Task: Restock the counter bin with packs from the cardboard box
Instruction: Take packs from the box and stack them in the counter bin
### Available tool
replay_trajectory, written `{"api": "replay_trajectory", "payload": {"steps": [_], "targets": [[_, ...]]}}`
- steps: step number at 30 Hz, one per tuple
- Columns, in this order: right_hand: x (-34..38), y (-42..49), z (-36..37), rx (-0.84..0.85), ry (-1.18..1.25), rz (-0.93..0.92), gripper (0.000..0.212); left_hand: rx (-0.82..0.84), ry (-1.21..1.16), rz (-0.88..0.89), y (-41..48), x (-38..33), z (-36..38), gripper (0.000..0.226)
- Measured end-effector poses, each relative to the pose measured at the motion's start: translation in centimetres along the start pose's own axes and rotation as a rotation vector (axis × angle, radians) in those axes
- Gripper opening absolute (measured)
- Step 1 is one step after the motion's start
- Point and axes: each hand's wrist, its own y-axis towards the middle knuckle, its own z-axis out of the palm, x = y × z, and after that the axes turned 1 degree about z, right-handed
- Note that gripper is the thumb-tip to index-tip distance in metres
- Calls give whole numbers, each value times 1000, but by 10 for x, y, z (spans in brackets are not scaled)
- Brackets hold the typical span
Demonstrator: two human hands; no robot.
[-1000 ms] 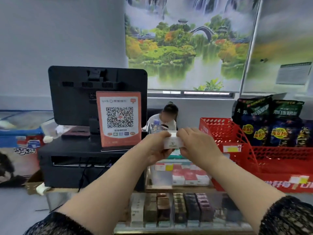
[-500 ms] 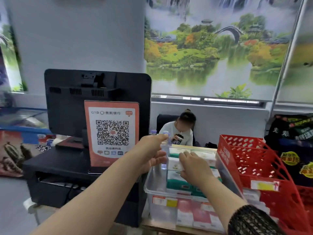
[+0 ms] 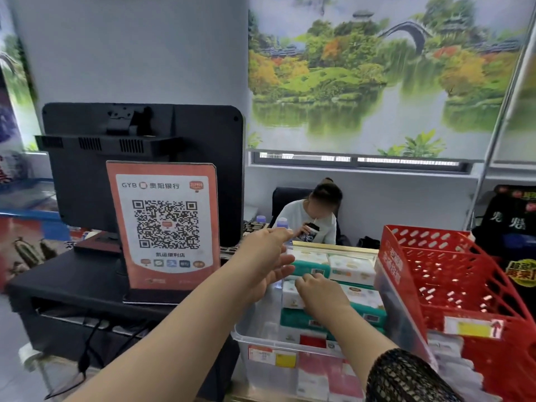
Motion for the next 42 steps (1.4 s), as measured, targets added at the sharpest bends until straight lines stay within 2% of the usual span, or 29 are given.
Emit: {"api": "replay_trajectory", "payload": {"steps": [4,8,12,18,21,25,27,29,31,33,36,42], "targets": [[-1,3,3,32,-17,-27,36,-9,-23,-5,4,-2,-5,8],[-1,4,2,48,3,-26,34,-26,-35,-6,6,-6,-13,22],[-1,2,-3,99,52,-30,34,-33,-33,-4,6,-8,-17,26],[3,-3,-25,135,131,46,43,-47,9,-29,3,-6,-18,18],[8,-9,-45,78,308,184,47,-55,29,-55,-3,-3,-18,17],[17,-20,-76,-1,698,374,50,-32,33,-59,-19,-2,-21,31],[23,-30,-97,-80,1019,500,48,-3,34,-55,-29,-2,-25,30],[30,-43,-119,-138,1448,648,45,27,37,-57,-40,-3,-30,23],[34,-60,-137,-186,1691,737,45,47,45,-64,-48,-3,-35,17],[37,-79,-148,-257,1801,760,47,62,56,-65,-55,0,-40,23],[48,-110,-156,-336,1822,762,50,87,51,-89,-71,8,-43,35],[84,-156,-155,-324,1781,753,55,134,60,-117,-103,44,-55,28]]}}
